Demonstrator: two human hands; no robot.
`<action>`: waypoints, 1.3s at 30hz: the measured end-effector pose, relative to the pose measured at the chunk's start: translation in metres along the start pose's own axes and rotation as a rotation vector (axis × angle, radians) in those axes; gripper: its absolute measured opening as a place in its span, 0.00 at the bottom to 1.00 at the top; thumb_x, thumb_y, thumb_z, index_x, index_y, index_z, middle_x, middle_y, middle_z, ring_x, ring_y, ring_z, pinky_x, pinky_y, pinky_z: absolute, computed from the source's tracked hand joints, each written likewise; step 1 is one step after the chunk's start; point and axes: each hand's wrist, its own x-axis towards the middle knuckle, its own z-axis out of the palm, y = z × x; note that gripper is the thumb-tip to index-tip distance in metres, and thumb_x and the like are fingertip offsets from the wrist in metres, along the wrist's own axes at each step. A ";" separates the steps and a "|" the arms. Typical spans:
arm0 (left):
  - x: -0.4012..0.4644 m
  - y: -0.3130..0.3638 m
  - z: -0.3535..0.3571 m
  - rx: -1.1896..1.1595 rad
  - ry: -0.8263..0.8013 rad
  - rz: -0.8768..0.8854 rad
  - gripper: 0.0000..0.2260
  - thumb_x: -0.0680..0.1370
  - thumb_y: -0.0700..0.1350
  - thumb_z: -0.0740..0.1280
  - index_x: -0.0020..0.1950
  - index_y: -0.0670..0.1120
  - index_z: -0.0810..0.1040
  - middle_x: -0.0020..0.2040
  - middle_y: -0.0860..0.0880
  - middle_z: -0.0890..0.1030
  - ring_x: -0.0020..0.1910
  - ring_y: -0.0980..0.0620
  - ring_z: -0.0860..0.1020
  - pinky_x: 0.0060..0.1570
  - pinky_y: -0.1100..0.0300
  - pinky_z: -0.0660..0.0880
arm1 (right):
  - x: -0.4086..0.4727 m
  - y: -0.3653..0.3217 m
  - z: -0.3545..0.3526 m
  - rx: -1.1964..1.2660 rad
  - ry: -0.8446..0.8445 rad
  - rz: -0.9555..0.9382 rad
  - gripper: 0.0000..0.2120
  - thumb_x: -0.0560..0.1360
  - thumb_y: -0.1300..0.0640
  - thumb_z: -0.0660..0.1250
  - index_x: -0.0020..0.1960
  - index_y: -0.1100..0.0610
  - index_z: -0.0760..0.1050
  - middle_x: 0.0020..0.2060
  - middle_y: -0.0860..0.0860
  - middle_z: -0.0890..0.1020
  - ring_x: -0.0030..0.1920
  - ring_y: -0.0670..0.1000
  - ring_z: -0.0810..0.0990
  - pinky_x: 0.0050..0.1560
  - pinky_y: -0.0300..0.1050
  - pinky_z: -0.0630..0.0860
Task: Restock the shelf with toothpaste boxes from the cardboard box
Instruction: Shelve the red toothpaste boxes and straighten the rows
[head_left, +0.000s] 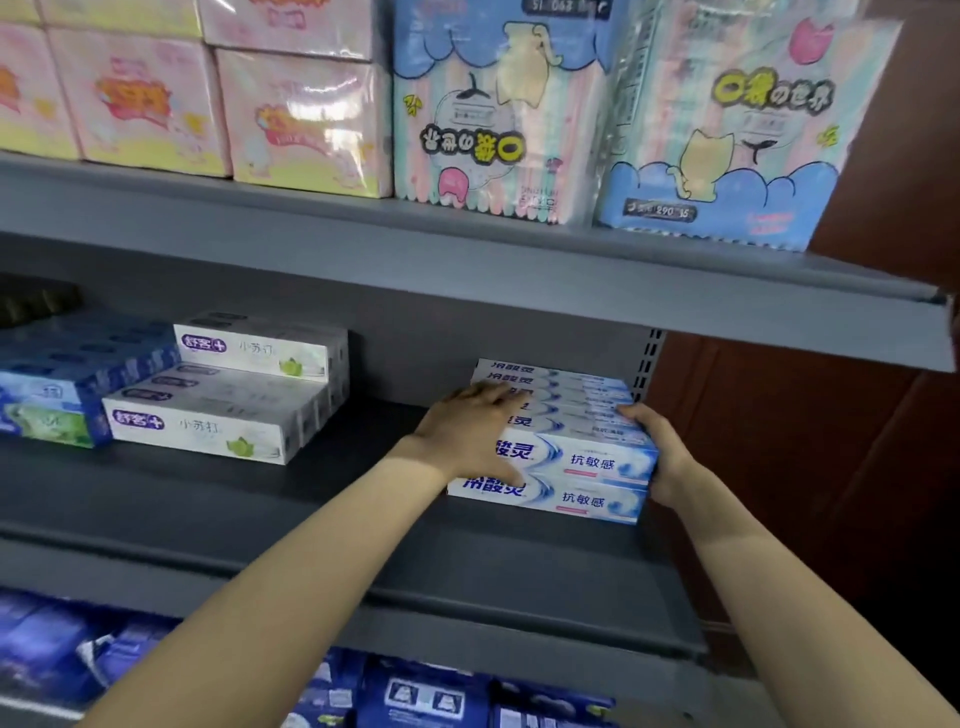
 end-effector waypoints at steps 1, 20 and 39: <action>0.000 0.001 0.000 0.000 0.005 -0.001 0.47 0.68 0.62 0.71 0.78 0.52 0.48 0.78 0.52 0.50 0.77 0.51 0.51 0.73 0.56 0.53 | 0.001 0.001 -0.001 -0.006 -0.018 -0.004 0.15 0.76 0.49 0.59 0.51 0.60 0.74 0.33 0.57 0.84 0.30 0.55 0.83 0.31 0.44 0.80; -0.021 -0.035 -0.002 0.074 0.109 -0.070 0.44 0.67 0.64 0.70 0.77 0.54 0.54 0.77 0.52 0.56 0.75 0.50 0.55 0.73 0.52 0.51 | 0.013 0.025 0.043 0.119 0.013 -0.088 0.18 0.74 0.45 0.59 0.47 0.59 0.75 0.31 0.57 0.84 0.29 0.56 0.82 0.41 0.49 0.76; -0.068 -0.145 -0.020 0.048 0.085 -0.080 0.43 0.69 0.58 0.72 0.77 0.49 0.54 0.77 0.50 0.57 0.75 0.51 0.57 0.71 0.58 0.58 | 0.022 0.044 0.176 0.135 0.000 -0.078 0.15 0.77 0.48 0.58 0.46 0.59 0.76 0.32 0.56 0.83 0.37 0.57 0.79 0.41 0.48 0.76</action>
